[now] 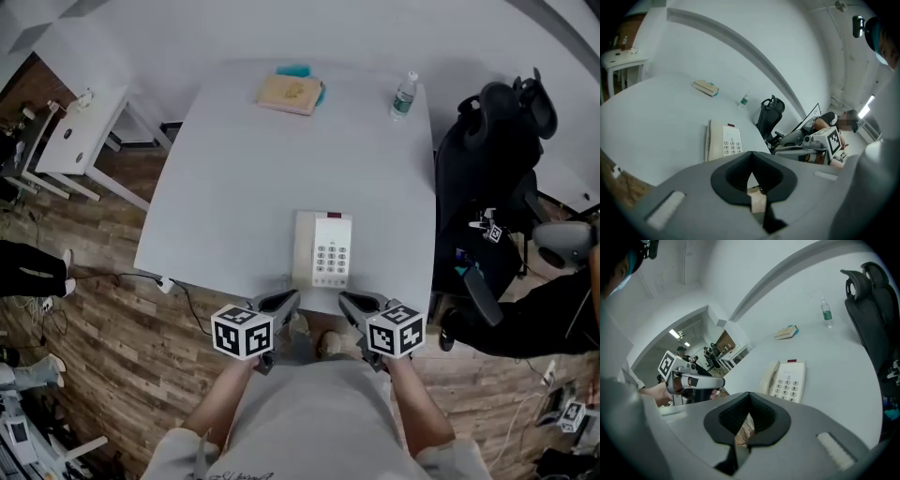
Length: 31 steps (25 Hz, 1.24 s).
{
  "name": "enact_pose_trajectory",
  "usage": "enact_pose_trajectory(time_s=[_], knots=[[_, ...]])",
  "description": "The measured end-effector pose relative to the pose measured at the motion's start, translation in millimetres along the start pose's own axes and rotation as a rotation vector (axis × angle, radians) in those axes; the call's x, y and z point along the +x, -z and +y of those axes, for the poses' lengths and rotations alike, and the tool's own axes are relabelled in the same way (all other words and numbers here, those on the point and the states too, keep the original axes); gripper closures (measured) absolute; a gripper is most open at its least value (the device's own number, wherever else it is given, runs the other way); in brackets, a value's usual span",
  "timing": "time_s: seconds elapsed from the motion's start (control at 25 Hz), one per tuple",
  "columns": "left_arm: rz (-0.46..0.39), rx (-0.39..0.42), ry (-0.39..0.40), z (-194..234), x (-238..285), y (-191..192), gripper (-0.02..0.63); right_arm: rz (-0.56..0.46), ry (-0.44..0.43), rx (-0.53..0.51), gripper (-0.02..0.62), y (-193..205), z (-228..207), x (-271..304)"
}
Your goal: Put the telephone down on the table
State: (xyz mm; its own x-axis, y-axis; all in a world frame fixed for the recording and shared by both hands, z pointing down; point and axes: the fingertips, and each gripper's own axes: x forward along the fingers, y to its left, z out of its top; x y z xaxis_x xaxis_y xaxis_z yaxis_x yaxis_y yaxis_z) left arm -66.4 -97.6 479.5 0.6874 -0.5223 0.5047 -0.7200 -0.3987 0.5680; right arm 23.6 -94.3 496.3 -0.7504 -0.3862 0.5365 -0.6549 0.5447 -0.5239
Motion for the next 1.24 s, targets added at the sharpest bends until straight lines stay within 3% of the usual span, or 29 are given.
enact_pose_trajectory(time_s=[0.8,1.24], knots=[[0.006,0.069,-0.053,-8.9,-5.2,15.2,0.589,-0.002,0.002,-0.039,0.591,1.7,7.2,1.2],[0.008,0.119,-0.067,-2.7,-10.3,5.3,0.589,-0.015,0.008,-0.05,0.591,-2.0,8.1,3.2]])
